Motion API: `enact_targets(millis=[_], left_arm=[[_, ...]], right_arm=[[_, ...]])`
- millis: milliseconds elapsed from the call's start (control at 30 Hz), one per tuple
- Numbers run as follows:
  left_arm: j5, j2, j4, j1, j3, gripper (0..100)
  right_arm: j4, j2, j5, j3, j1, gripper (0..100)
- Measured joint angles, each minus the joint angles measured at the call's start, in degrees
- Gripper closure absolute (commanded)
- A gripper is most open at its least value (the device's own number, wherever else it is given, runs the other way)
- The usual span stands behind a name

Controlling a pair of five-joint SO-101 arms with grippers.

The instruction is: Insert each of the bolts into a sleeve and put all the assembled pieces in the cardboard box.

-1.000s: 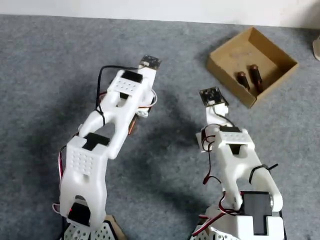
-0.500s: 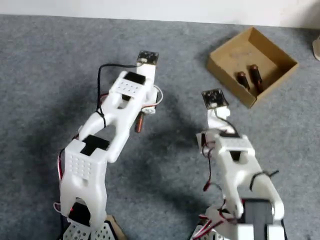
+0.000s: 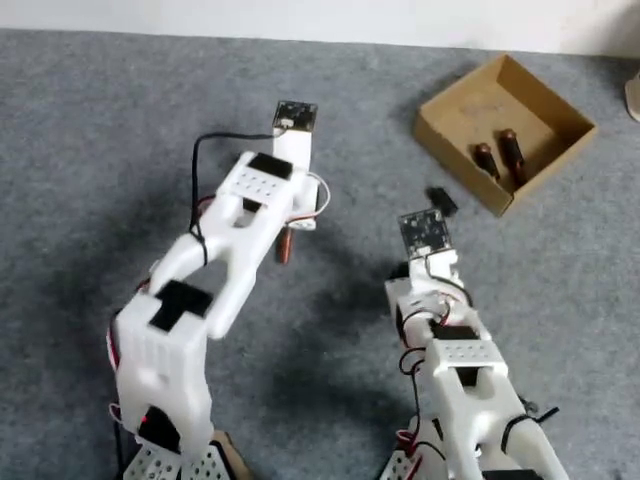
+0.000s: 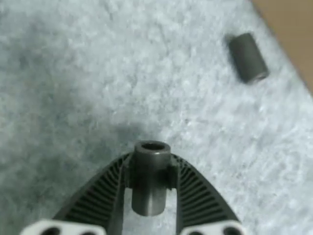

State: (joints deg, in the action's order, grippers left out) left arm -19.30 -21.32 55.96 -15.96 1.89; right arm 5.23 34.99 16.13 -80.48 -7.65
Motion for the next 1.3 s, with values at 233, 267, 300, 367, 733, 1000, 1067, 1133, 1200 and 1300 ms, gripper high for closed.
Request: enact_targets(millis=[233, 267, 300, 367, 733, 1000, 1067, 1133, 1200, 1300], left_arm=[[-0.09, 15.12, -21.98, -2.37, 24.26, 100], [-0.09, 17.05, -26.2, -2.29, 27.96, 100], [-0.09, 18.73, -30.68, -2.11, 31.56, 100], [-0.09, 21.54, -39.56, -2.11, 38.33, 100], [0.0, 24.53, -86.24, -2.55, 61.54, 100], [-2.55, 24.7, -105.93, -3.08, 68.4, 100], [-6.15, 25.85, -106.55, -3.08, 68.57, 100], [-10.2, 27.96, -106.64, -2.99, 69.19, 100], [-13.54, 30.86, -105.93, -2.99, 70.24, 100], [-16.0, 36.31, -102.33, -3.08, 72.18, 100]], right_arm=[[-0.53, 0.18, 0.0, 0.0, 0.0, 99.2], [-0.53, 0.18, 0.0, 0.0, 0.0, 99.2], [-0.62, 0.18, 0.0, 0.0, 0.0, 99.2], [-0.62, 0.18, 0.0, 0.0, 0.0, 99.2], [-10.11, 0.18, -0.18, -5.45, -5.01, 99.2], [-24.88, 0.18, -0.35, -11.6, -6.15, 99.2], [-26.55, 0.18, -0.35, -12.4, -6.42, 99.2], [-27.25, 0.18, -0.35, -12.48, -6.95, 99.2], [-27.43, 0.18, -0.35, -12.48, -8.18, 99.2], [-27.87, 0.18, -0.35, -13.63, -9.05, 99.2]])
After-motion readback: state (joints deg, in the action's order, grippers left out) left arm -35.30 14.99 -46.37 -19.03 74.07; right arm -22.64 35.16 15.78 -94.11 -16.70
